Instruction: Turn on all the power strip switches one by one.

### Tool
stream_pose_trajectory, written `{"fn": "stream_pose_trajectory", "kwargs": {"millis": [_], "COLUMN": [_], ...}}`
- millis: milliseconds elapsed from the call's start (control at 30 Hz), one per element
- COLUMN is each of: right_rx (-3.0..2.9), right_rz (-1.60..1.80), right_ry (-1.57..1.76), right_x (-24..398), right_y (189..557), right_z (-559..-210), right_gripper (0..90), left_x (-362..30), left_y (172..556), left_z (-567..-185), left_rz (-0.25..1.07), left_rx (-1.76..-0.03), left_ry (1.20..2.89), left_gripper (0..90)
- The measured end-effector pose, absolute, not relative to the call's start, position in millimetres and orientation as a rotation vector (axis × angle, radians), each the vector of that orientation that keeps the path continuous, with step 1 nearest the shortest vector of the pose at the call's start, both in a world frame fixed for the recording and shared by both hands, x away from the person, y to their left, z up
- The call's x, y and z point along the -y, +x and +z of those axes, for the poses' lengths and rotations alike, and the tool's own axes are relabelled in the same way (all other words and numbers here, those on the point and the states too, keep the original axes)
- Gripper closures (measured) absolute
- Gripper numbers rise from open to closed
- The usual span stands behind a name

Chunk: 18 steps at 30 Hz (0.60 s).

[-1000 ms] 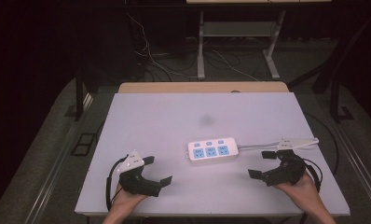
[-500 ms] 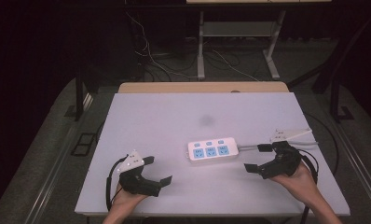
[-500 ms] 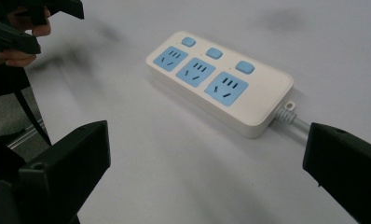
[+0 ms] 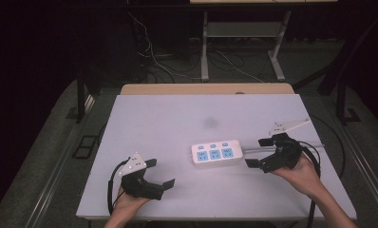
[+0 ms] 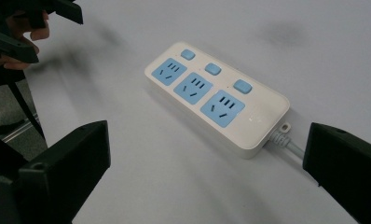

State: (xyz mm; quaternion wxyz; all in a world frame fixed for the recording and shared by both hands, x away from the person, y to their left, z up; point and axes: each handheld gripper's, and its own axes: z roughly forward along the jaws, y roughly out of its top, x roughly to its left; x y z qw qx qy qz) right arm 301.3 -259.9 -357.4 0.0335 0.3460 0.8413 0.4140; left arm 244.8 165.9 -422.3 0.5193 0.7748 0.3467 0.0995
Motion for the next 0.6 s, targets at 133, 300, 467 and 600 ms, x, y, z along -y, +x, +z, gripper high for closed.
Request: {"fn": "stream_pose_trajectory", "kwargs": {"millis": [133,300,467,600], "right_rx": [-2.612,-2.63,-2.636,-2.639], "right_rz": [1.259,1.246,1.244,1.242], "right_ry": [1.053,1.048,1.04,1.043], "right_x": [255.3,251.1,247.3,245.4], "right_y": [309.1,315.8,322.2,325.9], "right_z": [-356.9,-354.9,-351.5,-350.8], "right_gripper": [0.7,0.7,0.7,0.7], "left_x": [-166.4,-165.9,-166.0,-166.5], "left_y": [244.8,244.9,245.4,245.3], "left_z": [-422.1,-422.5,-422.7,-422.5], "left_rz": [0.239,0.238,0.238,0.237], "left_rx": [-0.831,-0.827,-0.828,-0.828], "left_ry": [1.859,1.864,1.863,1.861], "left_gripper": [0.0,0.0,0.0,0.0]}}
